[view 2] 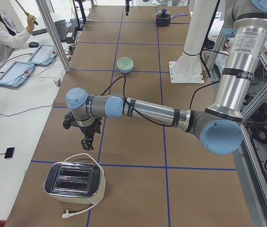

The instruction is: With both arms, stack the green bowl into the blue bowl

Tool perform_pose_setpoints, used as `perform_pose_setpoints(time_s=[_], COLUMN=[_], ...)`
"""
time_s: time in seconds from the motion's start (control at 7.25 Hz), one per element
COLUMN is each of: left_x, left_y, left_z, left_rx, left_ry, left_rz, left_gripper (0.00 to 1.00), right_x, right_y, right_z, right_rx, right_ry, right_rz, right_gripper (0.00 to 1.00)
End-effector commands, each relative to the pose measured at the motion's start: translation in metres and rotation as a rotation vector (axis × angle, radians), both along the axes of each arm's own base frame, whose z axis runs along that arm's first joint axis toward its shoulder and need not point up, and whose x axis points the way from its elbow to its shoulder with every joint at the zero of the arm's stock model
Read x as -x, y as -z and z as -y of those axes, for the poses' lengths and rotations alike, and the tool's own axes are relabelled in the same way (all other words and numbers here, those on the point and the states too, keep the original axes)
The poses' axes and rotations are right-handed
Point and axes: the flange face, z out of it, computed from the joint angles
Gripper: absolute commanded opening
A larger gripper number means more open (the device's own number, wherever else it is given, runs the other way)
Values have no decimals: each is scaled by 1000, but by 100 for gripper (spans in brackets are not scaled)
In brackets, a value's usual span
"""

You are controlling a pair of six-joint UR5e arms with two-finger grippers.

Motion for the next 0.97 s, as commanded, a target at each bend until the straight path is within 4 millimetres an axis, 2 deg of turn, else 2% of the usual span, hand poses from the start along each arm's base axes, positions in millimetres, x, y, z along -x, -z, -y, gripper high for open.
perform_pose_setpoints(time_s=[0.0, 0.14, 0.28, 0.41, 0.83], left_x=[4, 4, 5, 5, 8], left_y=[-21, -21, -22, -25, -26], left_z=[-20, -19, -19, -21, -22], left_rx=[-1, -8, -6, 3, 11], left_ry=[-5, -5, -4, -2, 9], left_rz=[5, 4, 5, 4, 2], left_gripper=[99, 99, 100, 99, 99], right_x=[-73, -99, -117, -127, -127], right_y=[-72, -107, -121, -134, -137], right_z=[-10, -11, -10, -12, -15], right_rx=[-23, -15, 16, 37, 46], right_ry=[56, 89, 53, 37, 38], right_rz=[-55, -50, -44, -50, -46], right_gripper=[100, 100, 100, 100, 100])
